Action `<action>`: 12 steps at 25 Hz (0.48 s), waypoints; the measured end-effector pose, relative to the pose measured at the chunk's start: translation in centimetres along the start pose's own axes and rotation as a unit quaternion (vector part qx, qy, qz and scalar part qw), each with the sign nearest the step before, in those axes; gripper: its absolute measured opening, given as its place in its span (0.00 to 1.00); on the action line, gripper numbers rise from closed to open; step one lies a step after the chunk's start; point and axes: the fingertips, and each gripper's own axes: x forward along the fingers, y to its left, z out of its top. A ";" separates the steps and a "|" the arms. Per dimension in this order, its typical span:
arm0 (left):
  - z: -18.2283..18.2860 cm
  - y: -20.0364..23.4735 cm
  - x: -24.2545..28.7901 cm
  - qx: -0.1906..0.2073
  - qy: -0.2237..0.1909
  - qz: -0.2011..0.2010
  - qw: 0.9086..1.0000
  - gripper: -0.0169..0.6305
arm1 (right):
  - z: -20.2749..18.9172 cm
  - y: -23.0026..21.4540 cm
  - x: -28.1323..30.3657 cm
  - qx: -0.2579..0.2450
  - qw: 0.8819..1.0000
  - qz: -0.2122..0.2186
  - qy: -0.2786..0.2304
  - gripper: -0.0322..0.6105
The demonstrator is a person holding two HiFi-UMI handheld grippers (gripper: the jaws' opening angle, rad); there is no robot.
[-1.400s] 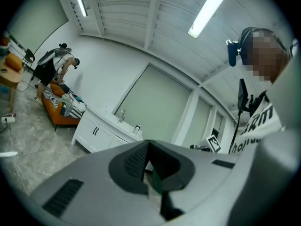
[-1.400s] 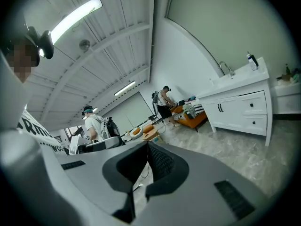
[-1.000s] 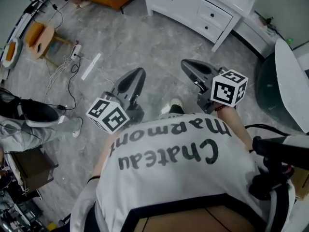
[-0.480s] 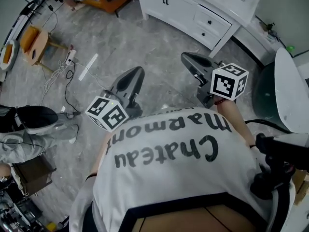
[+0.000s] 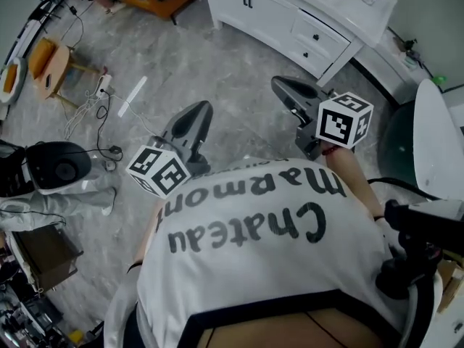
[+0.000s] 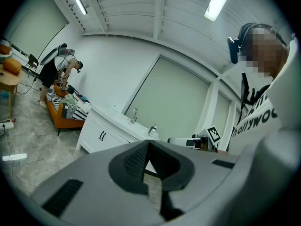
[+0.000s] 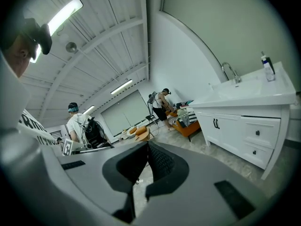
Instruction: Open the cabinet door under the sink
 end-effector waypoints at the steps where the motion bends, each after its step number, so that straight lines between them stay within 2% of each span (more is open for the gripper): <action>1: 0.0 0.3 0.3 -0.003 -0.001 0.002 1.000 0.04 | 0.1 -0.4 0.2 -0.001 1.000 0.003 0.001 0.07; 5: -0.2 0.8 2.3 -0.008 -0.002 0.008 1.000 0.04 | 0.2 -2.4 0.5 -0.001 1.000 0.010 0.009 0.07; 12: 0.0 1.3 3.6 -0.013 0.008 0.006 1.000 0.04 | 0.2 -3.2 0.9 0.005 1.000 0.003 0.020 0.07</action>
